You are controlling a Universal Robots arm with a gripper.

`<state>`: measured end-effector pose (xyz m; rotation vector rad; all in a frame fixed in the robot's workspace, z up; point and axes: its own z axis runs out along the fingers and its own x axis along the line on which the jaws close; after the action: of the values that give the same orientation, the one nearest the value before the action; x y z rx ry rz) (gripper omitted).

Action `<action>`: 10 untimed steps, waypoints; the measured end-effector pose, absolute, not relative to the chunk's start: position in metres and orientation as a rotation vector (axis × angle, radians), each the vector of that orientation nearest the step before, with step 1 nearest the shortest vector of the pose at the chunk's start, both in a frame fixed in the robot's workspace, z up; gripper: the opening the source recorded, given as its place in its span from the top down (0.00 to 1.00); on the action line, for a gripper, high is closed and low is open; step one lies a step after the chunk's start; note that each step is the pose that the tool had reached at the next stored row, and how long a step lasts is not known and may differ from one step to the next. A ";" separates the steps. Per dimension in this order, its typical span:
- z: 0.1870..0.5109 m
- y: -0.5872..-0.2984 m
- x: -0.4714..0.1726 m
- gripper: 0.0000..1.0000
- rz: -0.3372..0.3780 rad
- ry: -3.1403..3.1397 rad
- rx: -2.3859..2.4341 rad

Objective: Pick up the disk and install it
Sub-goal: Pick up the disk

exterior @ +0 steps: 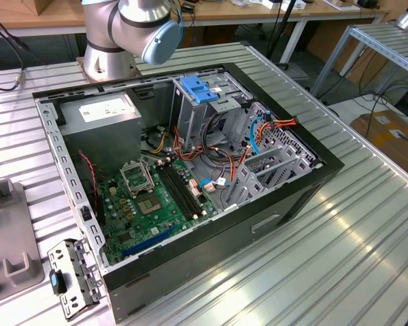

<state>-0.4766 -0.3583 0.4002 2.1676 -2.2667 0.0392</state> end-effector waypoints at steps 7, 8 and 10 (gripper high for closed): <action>0.403 -0.358 -0.476 0.63 0.044 -2.265 2.165; 0.404 -0.358 -0.476 0.63 0.045 -2.264 2.165; 0.405 -0.358 -0.476 0.63 0.046 -2.264 2.165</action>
<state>-0.4764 -0.3583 0.4048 2.1649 -2.2639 0.0455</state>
